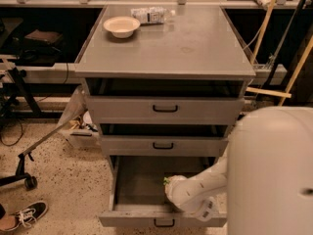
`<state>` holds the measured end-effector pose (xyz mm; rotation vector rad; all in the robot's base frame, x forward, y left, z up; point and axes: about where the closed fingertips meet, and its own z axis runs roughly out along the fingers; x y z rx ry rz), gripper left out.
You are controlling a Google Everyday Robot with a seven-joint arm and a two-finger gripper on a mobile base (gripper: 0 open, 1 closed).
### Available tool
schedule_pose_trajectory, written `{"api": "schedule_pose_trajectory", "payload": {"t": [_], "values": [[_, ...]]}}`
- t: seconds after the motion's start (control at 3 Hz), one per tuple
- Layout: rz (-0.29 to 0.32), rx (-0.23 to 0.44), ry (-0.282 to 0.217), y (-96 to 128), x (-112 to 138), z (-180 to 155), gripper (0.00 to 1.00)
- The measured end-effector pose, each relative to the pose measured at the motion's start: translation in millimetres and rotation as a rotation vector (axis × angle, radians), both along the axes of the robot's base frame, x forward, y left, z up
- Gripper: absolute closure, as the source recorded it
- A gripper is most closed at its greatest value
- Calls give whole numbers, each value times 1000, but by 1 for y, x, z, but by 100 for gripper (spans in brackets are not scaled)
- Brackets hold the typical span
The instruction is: Place green rice chip bag into bottom drawer
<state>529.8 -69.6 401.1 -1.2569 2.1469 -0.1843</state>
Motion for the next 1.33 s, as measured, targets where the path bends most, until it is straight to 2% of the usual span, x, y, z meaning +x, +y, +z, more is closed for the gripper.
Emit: {"api": "schedule_pose_trajectory", "payload": {"t": [0.33,0.67,1.0,1.33], "values": [[-39,30,76,36,24,-68,100],[-53,36,113,41,18,-98,100],[-52,35,115,41,16,-99,100],[-34,76,129,35,28,-101,100]]}}
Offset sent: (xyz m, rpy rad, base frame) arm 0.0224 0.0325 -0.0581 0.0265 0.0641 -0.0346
